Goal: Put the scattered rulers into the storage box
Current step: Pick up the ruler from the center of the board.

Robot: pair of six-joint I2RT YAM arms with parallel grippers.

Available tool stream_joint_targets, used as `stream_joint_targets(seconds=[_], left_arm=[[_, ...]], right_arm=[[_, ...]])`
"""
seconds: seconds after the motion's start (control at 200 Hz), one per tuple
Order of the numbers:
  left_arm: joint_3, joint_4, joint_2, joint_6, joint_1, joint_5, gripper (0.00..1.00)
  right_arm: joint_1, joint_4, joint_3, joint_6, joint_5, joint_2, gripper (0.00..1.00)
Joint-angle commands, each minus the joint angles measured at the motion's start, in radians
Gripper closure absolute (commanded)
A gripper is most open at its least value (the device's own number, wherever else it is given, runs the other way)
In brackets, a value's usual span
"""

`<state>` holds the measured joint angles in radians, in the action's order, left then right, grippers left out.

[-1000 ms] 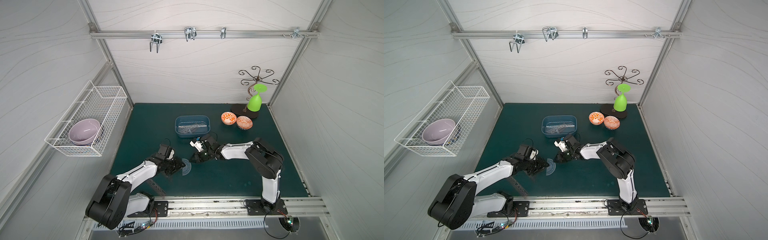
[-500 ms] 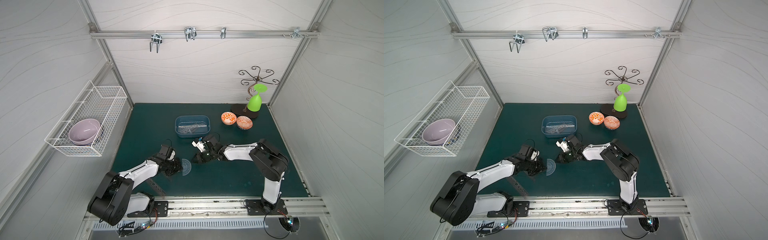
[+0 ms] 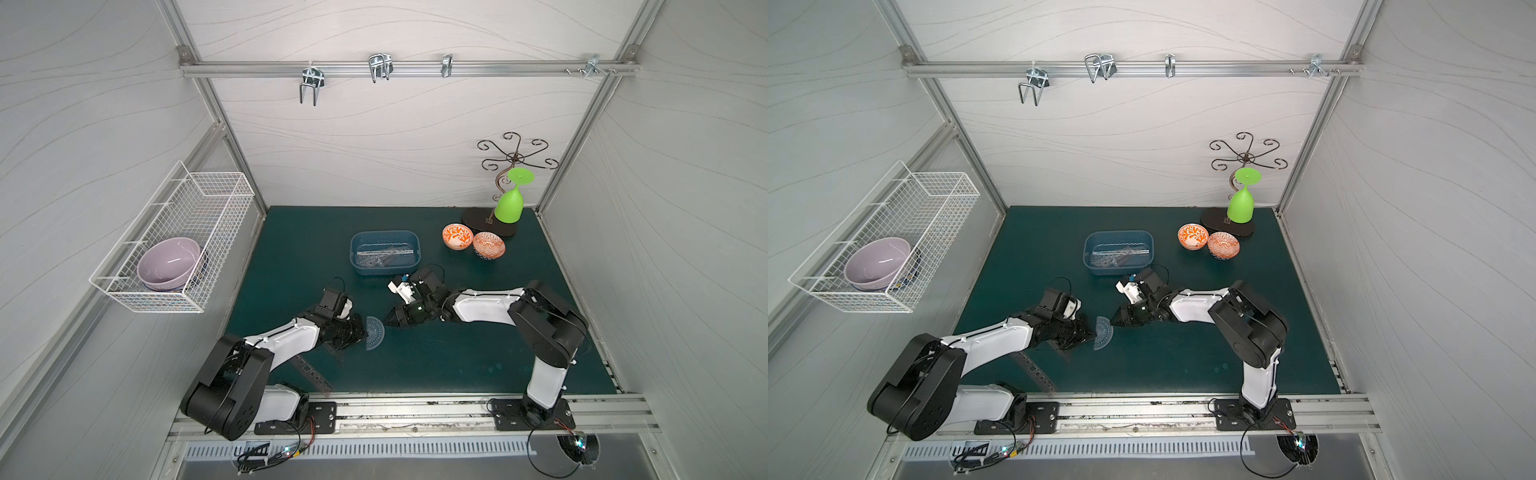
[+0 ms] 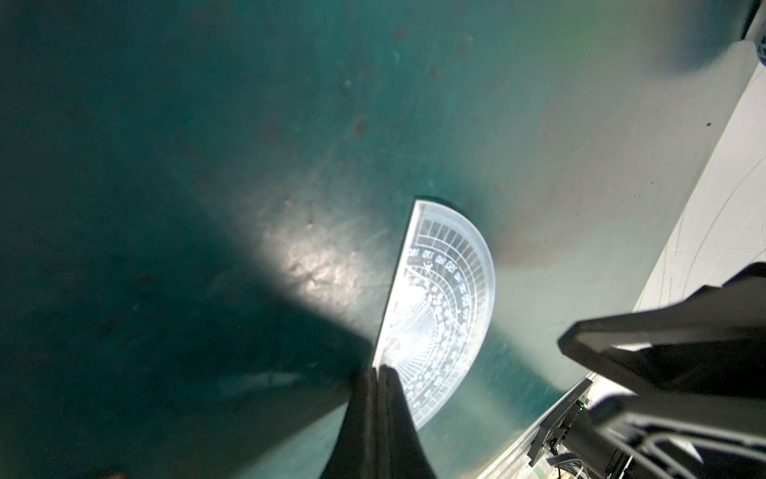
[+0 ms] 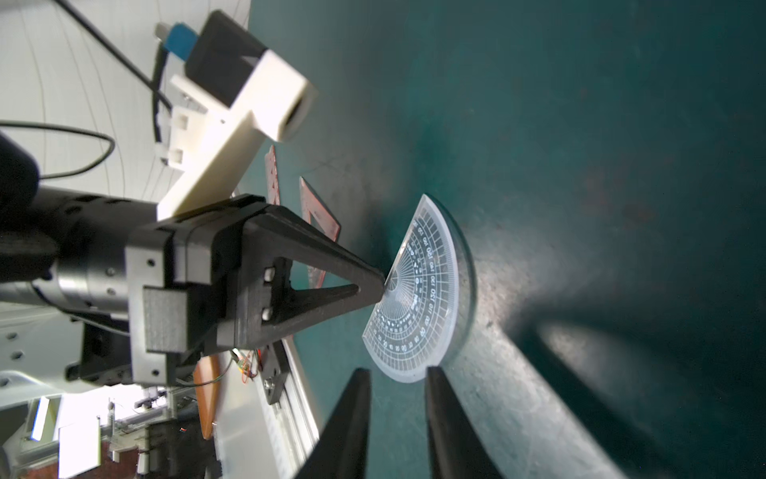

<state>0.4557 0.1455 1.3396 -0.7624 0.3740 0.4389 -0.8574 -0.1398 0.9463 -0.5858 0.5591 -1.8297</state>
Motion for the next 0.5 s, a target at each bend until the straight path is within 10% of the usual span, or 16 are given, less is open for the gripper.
stream_joint_targets(seconds=[0.0, 0.495], left_arm=[[-0.014, -0.006, 0.030, 0.003, 0.003, -0.017, 1.00], [-0.029, -0.017, 0.052, 0.008, 0.003, -0.014, 1.00]], right_arm=[[-0.008, 0.076, 0.003, -0.005, -0.017, 0.001, 0.59], [-0.036, 0.058, 0.046, -0.160, 0.061, -0.118, 0.56]])
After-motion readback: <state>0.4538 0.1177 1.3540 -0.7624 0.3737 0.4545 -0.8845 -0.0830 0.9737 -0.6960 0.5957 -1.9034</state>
